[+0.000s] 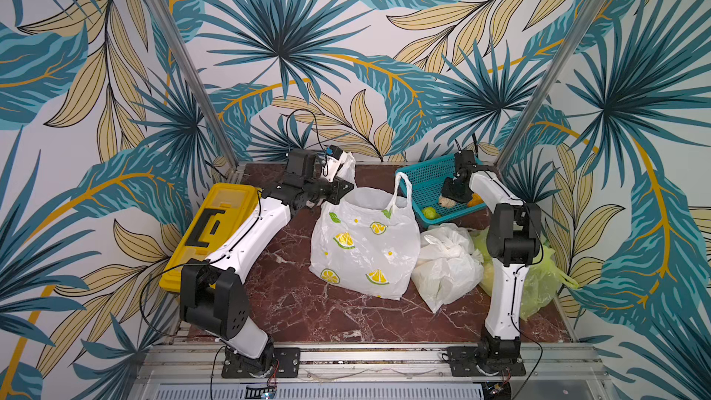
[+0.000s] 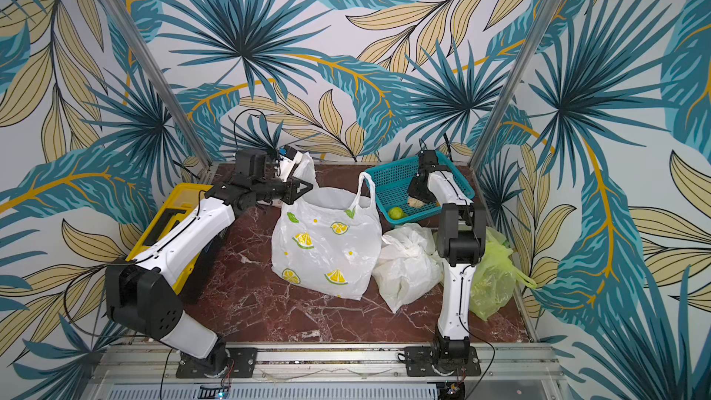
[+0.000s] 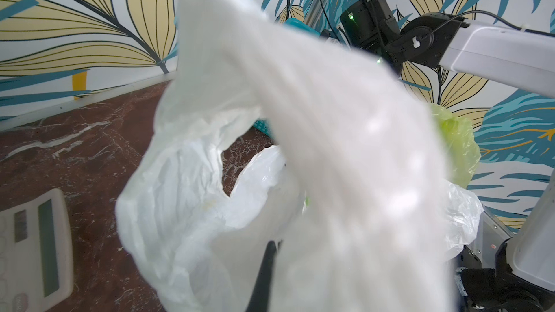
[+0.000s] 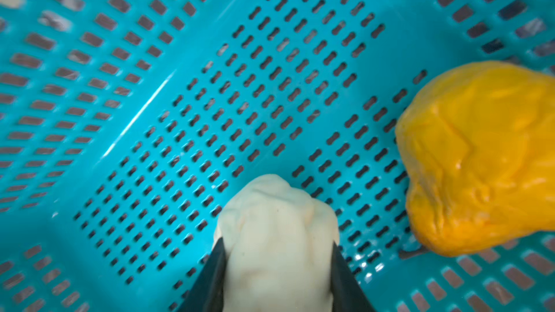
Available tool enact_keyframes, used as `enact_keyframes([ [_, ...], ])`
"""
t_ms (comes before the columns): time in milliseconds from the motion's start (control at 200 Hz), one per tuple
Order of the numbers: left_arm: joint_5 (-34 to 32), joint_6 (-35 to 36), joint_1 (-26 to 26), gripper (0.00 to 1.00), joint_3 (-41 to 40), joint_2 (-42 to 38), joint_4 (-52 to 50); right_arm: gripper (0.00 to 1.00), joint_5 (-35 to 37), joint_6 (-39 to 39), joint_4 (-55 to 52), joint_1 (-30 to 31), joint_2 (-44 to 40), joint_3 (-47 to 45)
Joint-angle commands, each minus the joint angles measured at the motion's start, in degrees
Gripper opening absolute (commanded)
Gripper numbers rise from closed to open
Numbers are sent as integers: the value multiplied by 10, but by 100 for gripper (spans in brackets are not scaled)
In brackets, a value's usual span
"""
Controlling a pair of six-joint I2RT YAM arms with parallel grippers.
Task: Place the pears into plastic bags & tie knots
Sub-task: Pick up the pear from the basket, then place the pear in the plastic bag.
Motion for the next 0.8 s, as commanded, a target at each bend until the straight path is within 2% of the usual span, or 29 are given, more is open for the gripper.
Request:
enact_keyframes([
  [0,-10,7,5,0,-7,-18,11,32,-52,4,33,5,-80,-33],
  [245,-7,12,9,0,11,-4,11,29,-119,-1,37,43,-211,-118],
  [441,12,15,10,0,25,8,11,30,-150,-9,83,169,-327,-169],
  [601,20,1,2,0,38,13,11,29,-159,80,177,264,-292,-143],
  [701,18,-6,-4,0,44,12,11,29,-115,128,223,314,-242,-116],
  [796,16,-9,-8,0,48,9,11,27,-77,180,262,352,-211,-129],
])
